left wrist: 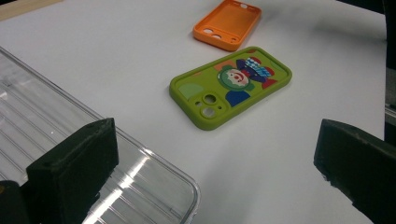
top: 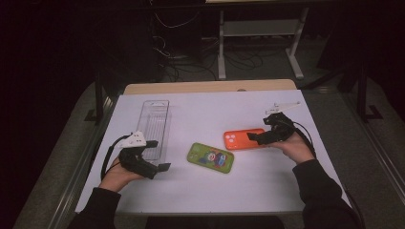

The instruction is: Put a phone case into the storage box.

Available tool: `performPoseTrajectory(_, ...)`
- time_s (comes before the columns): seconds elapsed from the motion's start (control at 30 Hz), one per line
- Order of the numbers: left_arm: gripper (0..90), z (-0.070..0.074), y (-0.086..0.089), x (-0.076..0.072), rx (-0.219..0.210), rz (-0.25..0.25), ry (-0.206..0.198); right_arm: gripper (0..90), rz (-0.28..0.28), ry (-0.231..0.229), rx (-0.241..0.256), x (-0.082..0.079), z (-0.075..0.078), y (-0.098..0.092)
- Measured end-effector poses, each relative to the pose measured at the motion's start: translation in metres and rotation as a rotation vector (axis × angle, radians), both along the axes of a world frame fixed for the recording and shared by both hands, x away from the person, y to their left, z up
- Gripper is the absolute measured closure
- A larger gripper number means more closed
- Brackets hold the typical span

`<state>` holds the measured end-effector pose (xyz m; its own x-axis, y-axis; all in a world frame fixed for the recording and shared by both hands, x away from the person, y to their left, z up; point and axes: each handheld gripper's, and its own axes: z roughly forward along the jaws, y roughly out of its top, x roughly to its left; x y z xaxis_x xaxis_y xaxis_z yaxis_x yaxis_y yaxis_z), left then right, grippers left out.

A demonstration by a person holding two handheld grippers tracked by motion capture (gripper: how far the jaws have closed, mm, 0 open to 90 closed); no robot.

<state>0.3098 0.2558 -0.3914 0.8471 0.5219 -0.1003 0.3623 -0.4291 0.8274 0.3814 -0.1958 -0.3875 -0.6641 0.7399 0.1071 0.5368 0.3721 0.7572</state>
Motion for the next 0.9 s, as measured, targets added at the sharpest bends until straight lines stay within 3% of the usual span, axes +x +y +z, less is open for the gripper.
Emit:
performPoseTrajectory(0.2,0.0,-0.001,0.0,0.0,0.002,-0.007,0.002,16.1,-0.032,0.033,-0.02,0.017,0.0,0.003)
performPoseTrajectory(0.23,0.0,0.0,0.001,0.0,0.006,-0.008,0.0,21.2,-0.056,0.058,-0.028,0.023,-0.001,0.005)
performPoseTrajectory(0.3,0.0,0.0,0.001,0.0,0.005,-0.008,0.001,22.9,-0.058,0.062,-0.027,0.026,-0.002,0.005)
performPoseTrajectory(0.33,0.0,-0.001,0.001,0.001,-0.011,-0.002,0.003,29.2,-0.081,0.082,-0.044,0.035,-0.005,0.007)
performPoseTrajectory(0.43,0.0,-0.001,0.001,0.001,-0.01,-0.002,0.004,33.5,-0.091,0.081,-0.066,0.041,-0.007,0.007)
performPoseTrajectory(0.47,0.0,-0.001,0.001,0.001,-0.006,-0.002,0.003,43.4,-0.108,0.089,-0.087,0.047,-0.01,0.008)
performPoseTrajectory(0.57,0.0,-0.001,0.0,0.0,-0.006,-0.003,0.005,55.3,-0.133,0.111,-0.11,0.054,-0.014,0.008)
performPoseTrajectory(0.73,0.0,-0.001,0.0,0.0,-0.009,-0.003,0.004,77.0,-0.13,0.11,-0.199,0.069,-0.025,0.006)
performPoseTrajectory(0.83,0.0,-0.001,0.0,0.0,-0.01,-0.002,0.006,83.8,-0.136,0.121,-0.219,0.073,-0.029,0.006)
performPoseTrajectory(0.9,0.0,-0.001,-0.001,0.001,-0.01,-0.007,0.004,88.4,-0.145,0.156,-0.237,0.078,-0.033,0.005)
